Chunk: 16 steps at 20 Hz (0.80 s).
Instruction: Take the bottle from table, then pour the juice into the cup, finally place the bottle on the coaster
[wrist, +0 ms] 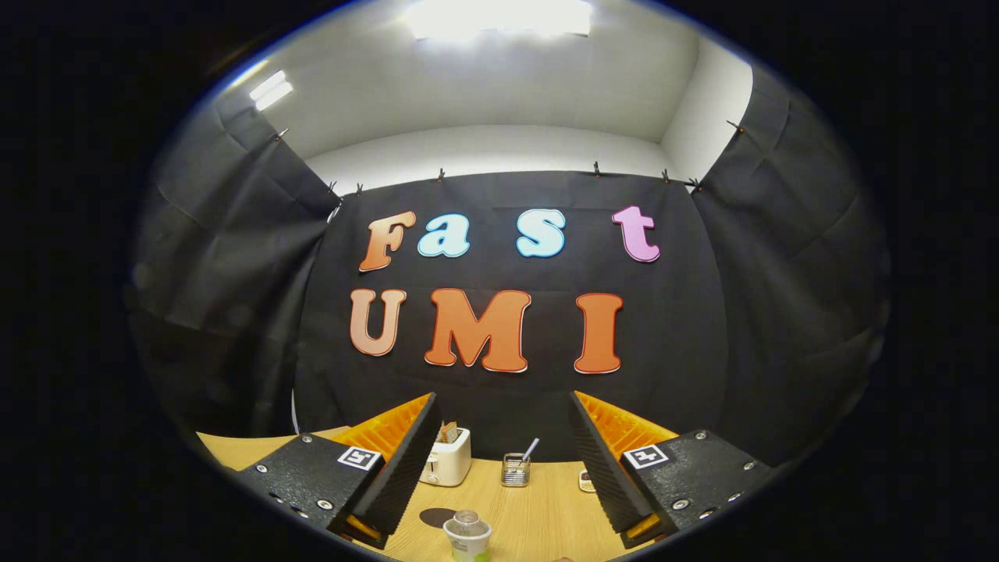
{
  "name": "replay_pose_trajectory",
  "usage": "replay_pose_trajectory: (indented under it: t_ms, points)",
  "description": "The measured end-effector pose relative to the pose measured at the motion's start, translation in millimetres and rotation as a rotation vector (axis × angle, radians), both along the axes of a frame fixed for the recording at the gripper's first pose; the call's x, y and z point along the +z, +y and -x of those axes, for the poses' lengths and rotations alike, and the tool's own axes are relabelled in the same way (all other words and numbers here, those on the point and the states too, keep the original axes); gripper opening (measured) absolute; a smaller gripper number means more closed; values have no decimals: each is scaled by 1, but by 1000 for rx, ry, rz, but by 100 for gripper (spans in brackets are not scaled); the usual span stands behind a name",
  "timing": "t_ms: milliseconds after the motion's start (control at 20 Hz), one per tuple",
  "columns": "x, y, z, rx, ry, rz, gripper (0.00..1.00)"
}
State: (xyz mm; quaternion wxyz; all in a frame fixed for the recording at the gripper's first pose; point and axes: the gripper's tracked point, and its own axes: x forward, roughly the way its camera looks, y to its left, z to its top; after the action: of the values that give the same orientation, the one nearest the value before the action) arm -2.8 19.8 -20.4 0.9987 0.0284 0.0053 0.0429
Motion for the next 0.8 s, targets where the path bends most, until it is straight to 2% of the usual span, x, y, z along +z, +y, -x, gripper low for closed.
replay_pose_trajectory:
  t_ms: [300, 800]
  points:
    - [-36, 13, 6, 33, 24, -15, 97]
    - [-166, 31, 20, 87, 191, -3, 97]
